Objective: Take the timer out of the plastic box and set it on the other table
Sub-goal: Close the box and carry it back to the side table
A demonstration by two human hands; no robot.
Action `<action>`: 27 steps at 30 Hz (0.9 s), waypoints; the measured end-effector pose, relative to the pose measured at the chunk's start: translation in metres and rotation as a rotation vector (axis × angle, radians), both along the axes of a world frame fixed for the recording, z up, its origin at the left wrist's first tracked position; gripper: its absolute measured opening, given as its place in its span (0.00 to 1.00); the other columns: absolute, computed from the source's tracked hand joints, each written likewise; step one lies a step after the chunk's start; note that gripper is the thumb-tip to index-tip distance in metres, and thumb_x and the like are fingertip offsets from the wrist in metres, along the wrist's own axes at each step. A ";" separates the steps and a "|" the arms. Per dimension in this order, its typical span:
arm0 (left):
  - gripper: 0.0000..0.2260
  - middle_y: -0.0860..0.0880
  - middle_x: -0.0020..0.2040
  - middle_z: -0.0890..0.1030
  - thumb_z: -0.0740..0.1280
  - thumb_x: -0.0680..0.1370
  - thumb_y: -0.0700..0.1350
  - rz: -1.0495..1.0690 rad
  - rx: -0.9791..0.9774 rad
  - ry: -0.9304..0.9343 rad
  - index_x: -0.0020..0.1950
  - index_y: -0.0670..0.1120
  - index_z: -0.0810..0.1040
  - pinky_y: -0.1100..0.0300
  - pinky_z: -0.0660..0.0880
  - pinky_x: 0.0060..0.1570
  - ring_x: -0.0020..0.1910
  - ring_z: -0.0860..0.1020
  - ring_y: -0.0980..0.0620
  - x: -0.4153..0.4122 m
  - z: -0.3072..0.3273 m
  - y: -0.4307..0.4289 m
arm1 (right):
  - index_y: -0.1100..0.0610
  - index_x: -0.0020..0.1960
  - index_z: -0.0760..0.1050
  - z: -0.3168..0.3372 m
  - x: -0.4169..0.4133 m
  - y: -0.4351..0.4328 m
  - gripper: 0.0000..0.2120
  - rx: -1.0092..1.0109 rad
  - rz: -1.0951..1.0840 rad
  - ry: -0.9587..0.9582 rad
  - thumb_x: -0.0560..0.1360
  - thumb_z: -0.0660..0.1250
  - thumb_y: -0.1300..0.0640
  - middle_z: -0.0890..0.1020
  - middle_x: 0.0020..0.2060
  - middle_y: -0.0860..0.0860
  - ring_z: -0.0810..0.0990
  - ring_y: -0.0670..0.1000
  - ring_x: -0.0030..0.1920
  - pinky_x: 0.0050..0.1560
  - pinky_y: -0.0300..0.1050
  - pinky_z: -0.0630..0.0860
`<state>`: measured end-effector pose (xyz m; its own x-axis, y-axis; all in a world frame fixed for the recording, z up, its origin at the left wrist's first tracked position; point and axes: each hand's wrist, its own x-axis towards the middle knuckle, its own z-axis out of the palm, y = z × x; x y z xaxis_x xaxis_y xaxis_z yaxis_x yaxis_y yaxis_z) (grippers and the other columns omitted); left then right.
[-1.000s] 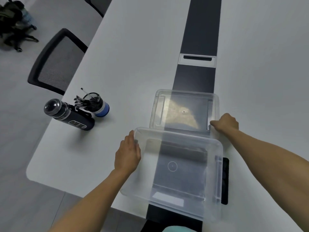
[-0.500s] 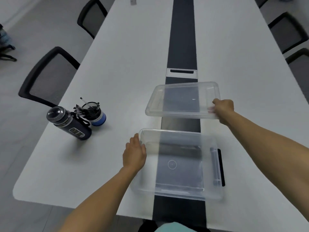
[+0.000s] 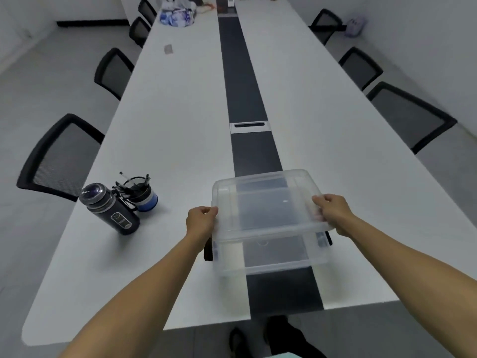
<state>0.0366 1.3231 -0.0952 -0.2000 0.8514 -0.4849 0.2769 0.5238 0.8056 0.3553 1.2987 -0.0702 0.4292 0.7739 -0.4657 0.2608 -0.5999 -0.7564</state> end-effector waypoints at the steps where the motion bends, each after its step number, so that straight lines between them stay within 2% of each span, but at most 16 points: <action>1: 0.11 0.45 0.43 0.80 0.66 0.77 0.47 -0.041 0.012 0.056 0.46 0.39 0.80 0.52 0.76 0.46 0.42 0.76 0.44 0.002 -0.002 -0.007 | 0.62 0.53 0.77 -0.002 0.001 -0.008 0.12 -0.001 0.011 -0.032 0.80 0.64 0.53 0.79 0.40 0.54 0.77 0.51 0.33 0.31 0.42 0.71; 3: 0.13 0.43 0.43 0.81 0.67 0.76 0.47 -0.113 0.027 0.144 0.47 0.36 0.80 0.52 0.77 0.42 0.41 0.78 0.44 0.001 -0.010 -0.019 | 0.59 0.49 0.78 -0.009 0.004 -0.023 0.12 -0.022 0.054 -0.137 0.79 0.64 0.50 0.80 0.42 0.55 0.79 0.54 0.37 0.34 0.43 0.73; 6: 0.11 0.46 0.40 0.81 0.67 0.75 0.49 -0.238 0.054 0.312 0.44 0.41 0.78 0.47 0.82 0.40 0.40 0.79 0.44 -0.001 -0.013 -0.029 | 0.57 0.39 0.76 -0.019 0.007 -0.041 0.15 -0.075 0.144 -0.300 0.78 0.63 0.47 0.80 0.38 0.54 0.77 0.55 0.37 0.37 0.46 0.70; 9: 0.12 0.47 0.38 0.79 0.66 0.76 0.51 -0.330 0.075 0.514 0.43 0.41 0.76 0.51 0.81 0.39 0.38 0.79 0.45 -0.003 -0.012 -0.037 | 0.55 0.39 0.77 -0.026 0.007 -0.053 0.15 -0.105 0.196 -0.382 0.78 0.62 0.46 0.80 0.36 0.51 0.77 0.52 0.36 0.36 0.45 0.71; 11: 0.12 0.47 0.40 0.79 0.65 0.77 0.51 -0.368 0.085 0.591 0.44 0.42 0.76 0.54 0.78 0.40 0.39 0.78 0.45 -0.005 -0.012 -0.041 | 0.54 0.39 0.78 -0.029 0.004 -0.058 0.15 -0.129 0.222 -0.426 0.78 0.63 0.46 0.80 0.36 0.51 0.77 0.52 0.35 0.35 0.44 0.71; 14: 0.13 0.47 0.43 0.81 0.64 0.77 0.53 -0.415 0.061 0.684 0.48 0.44 0.77 0.52 0.79 0.43 0.43 0.79 0.44 -0.008 -0.017 -0.045 | 0.55 0.41 0.79 -0.033 0.002 -0.061 0.14 -0.141 0.227 -0.453 0.78 0.63 0.47 0.80 0.36 0.51 0.76 0.52 0.35 0.32 0.42 0.68; 19: 0.12 0.48 0.44 0.81 0.64 0.76 0.54 -0.423 0.021 0.684 0.48 0.45 0.76 0.51 0.80 0.45 0.42 0.81 0.45 -0.010 -0.018 -0.039 | 0.56 0.42 0.79 -0.031 0.003 -0.054 0.15 -0.144 0.252 -0.462 0.78 0.63 0.47 0.81 0.36 0.51 0.77 0.52 0.35 0.32 0.42 0.68; 23: 0.10 0.47 0.44 0.80 0.67 0.75 0.51 -0.413 -0.051 0.604 0.46 0.45 0.74 0.52 0.80 0.44 0.42 0.81 0.44 -0.010 -0.017 -0.029 | 0.57 0.46 0.80 -0.030 0.009 -0.037 0.13 -0.242 0.298 -0.445 0.76 0.67 0.46 0.83 0.40 0.51 0.81 0.52 0.39 0.42 0.47 0.76; 25: 0.10 0.46 0.44 0.81 0.68 0.74 0.51 -0.399 -0.081 0.546 0.45 0.45 0.73 0.50 0.81 0.46 0.42 0.81 0.44 -0.011 -0.017 -0.025 | 0.57 0.51 0.80 -0.027 0.014 -0.030 0.15 -0.291 0.324 -0.430 0.75 0.70 0.46 0.83 0.40 0.50 0.83 0.51 0.38 0.44 0.47 0.77; 27: 0.12 0.45 0.47 0.81 0.70 0.74 0.52 -0.367 -0.102 0.495 0.47 0.45 0.74 0.49 0.80 0.48 0.44 0.80 0.44 -0.013 -0.018 -0.024 | 0.56 0.61 0.77 -0.026 0.018 -0.026 0.21 -0.301 0.326 -0.411 0.74 0.71 0.46 0.83 0.50 0.51 0.82 0.52 0.43 0.50 0.49 0.76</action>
